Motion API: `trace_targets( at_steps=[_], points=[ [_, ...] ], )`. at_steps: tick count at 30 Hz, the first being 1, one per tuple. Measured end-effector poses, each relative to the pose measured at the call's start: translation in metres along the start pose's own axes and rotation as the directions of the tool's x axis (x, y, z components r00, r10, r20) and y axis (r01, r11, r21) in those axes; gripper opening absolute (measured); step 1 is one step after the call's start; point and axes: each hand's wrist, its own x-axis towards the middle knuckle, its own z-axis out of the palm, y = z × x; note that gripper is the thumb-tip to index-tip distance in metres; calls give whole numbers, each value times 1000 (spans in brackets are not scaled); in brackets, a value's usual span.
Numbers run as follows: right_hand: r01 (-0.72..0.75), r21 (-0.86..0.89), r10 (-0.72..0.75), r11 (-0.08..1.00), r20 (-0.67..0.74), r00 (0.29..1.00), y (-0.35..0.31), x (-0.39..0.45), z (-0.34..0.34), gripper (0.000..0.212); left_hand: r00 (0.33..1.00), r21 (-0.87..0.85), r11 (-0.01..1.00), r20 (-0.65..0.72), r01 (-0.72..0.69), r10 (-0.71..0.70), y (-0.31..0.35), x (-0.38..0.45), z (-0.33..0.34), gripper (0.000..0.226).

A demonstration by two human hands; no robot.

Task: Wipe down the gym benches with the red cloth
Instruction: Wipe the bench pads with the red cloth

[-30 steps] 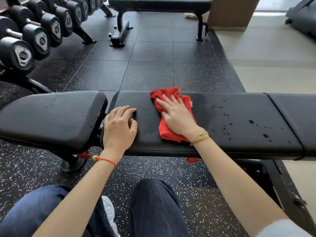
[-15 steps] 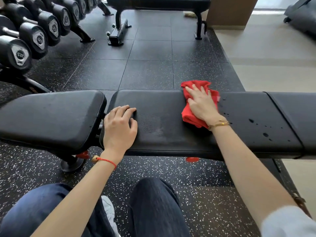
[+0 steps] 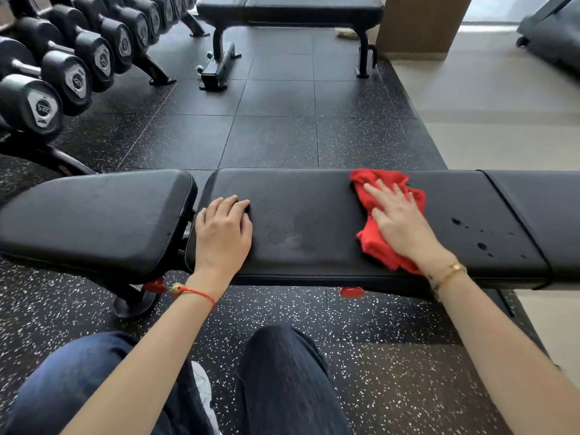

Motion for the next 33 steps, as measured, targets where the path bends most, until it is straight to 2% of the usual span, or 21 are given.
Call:
trace_targets(
  at_steps=[2,4,9,13,15,18,21,23,28,31,33],
  points=[
    [-106,-23,106,994,-8,994,7,29,-5,53,1000,-34,999,-14,15,-16,11,0,-1,30],
    [-111,-55,111,992,-10,994,-1,46,-1,53,1000,-91,996,-17,2,-4,33,0,1,30],
    [106,-8,-106,994,24,994,-26,6,14,54,992,-114,988,66,-103,111,98,0,19,37],
    [146,12,-146,989,11,989,-1,-43,3,54,984,-101,986,104,-133,143,121,-6,34,42],
    [74,16,-74,997,1,997,23,-45,-9,53,984,-82,988,111,-128,137,122,-9,39,43],
    [-116,-4,116,993,-21,993,60,-17,-26,53,982,-47,989,121,-138,142,122,-13,41,43],
    [-226,-46,225,973,-39,974,65,25,-33,52,984,-33,991,114,-131,134,123,-13,41,43],
    [-188,-56,186,981,-33,982,46,42,-25,53,985,-27,990,104,-135,137,124,-13,40,43],
    [88,-16,-88,996,17,996,-5,3,1,53,986,-40,990,90,-136,139,122,-13,40,42],
    [192,37,-192,981,5,981,1,-41,-1,53,985,-48,988,85,-144,147,121,-13,40,42],
    [187,50,-189,981,18,982,20,-53,-8,53,985,-53,988,80,-146,150,120,-13,40,42]
  ],
)
